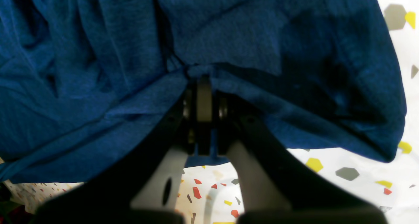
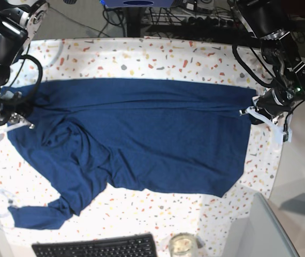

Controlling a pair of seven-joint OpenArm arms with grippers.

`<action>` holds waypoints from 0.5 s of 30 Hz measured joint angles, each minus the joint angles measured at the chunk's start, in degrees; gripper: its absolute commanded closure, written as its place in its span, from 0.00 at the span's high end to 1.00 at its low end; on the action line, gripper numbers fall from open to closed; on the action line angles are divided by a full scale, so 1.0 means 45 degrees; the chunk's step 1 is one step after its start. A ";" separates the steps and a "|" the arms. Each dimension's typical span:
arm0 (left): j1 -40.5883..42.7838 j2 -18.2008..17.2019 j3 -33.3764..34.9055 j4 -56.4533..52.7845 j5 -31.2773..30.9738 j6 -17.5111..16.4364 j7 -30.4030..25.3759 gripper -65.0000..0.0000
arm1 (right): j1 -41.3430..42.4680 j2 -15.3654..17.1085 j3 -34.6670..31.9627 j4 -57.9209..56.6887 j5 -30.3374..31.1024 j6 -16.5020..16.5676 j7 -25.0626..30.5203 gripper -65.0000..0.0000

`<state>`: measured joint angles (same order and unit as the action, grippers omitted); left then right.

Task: Layout the t-shirt on the table in an organized manner, then fold the t-shirt properly
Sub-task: 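Lower the shoulder edge flat with both grippers and hold it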

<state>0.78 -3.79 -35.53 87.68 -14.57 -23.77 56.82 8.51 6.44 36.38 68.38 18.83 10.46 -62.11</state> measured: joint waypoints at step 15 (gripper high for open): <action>-0.0471 0.0044 0.0063 -0.0733 -0.0005 0.0005 -0.0010 0.00 | 0.0000 -0.0029 0.0583 -0.0010 0.0005 -0.0005 0.0049 0.00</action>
<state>-1.34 -3.60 -35.24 84.38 -14.59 -23.75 56.77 8.51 6.31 39.00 68.34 18.85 10.44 -61.89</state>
